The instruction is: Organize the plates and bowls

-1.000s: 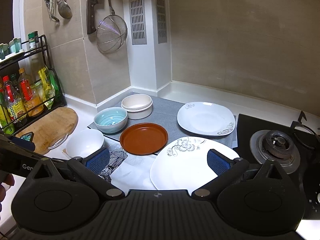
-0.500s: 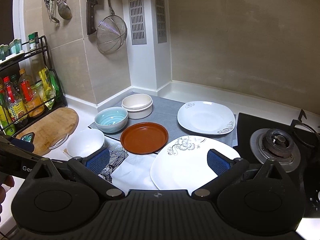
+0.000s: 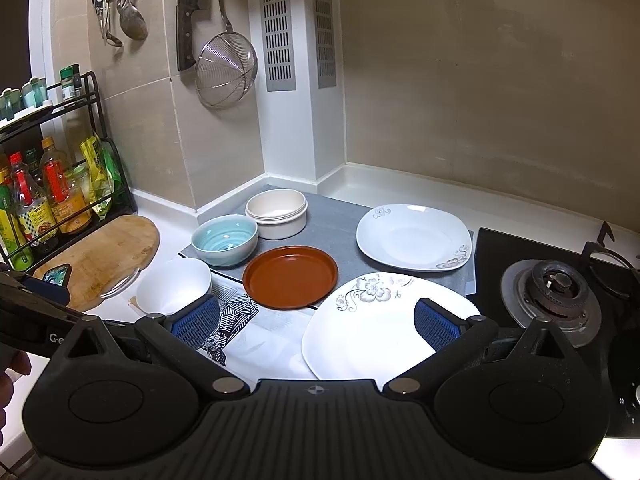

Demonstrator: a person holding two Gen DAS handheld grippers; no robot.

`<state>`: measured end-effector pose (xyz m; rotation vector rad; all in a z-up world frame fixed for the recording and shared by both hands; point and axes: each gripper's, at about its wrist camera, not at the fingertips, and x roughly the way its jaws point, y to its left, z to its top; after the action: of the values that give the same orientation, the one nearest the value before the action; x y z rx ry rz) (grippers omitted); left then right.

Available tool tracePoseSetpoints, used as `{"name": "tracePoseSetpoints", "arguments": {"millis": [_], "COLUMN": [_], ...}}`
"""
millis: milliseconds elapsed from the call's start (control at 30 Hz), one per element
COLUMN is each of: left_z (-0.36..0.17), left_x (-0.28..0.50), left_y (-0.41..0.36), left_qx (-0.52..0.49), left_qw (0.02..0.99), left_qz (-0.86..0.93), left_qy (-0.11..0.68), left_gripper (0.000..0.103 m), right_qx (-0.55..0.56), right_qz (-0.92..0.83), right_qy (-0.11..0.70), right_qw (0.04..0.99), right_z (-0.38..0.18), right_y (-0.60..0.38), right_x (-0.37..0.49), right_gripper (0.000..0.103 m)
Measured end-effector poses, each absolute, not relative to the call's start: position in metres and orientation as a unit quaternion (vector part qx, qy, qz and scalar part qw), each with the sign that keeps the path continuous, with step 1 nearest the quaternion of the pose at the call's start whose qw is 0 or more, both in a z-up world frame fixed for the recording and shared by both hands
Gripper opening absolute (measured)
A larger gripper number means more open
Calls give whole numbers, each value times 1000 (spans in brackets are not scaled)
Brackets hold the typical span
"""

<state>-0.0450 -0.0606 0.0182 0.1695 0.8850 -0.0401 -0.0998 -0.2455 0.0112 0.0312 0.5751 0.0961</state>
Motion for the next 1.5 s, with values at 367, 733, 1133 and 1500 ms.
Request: {"name": "tracePoseSetpoints", "arguments": {"millis": [367, 733, 1133, 1500], "left_z": [17, 16, 13, 1], "left_x": [-47, -47, -44, -9], "left_y": [-66, -71, -78, -40], "left_qx": [89, 88, 91, 79], "left_qw": [899, 899, 895, 882], "left_qz": [-17, -21, -13, -10], "left_qy": [428, 429, 437, 464], "left_gripper": [103, 103, 103, 103], "right_qx": [20, 18, 27, 43], "right_qz": [49, 47, 52, 56], "right_qy": [274, 272, 279, 302], "right_qw": [960, 961, 959, 951], "right_z": [11, 12, 8, -2], "right_y": [-248, -252, -258, -238], "right_x": [-104, -107, -101, -57], "right_gripper": [103, 103, 103, 103]}}
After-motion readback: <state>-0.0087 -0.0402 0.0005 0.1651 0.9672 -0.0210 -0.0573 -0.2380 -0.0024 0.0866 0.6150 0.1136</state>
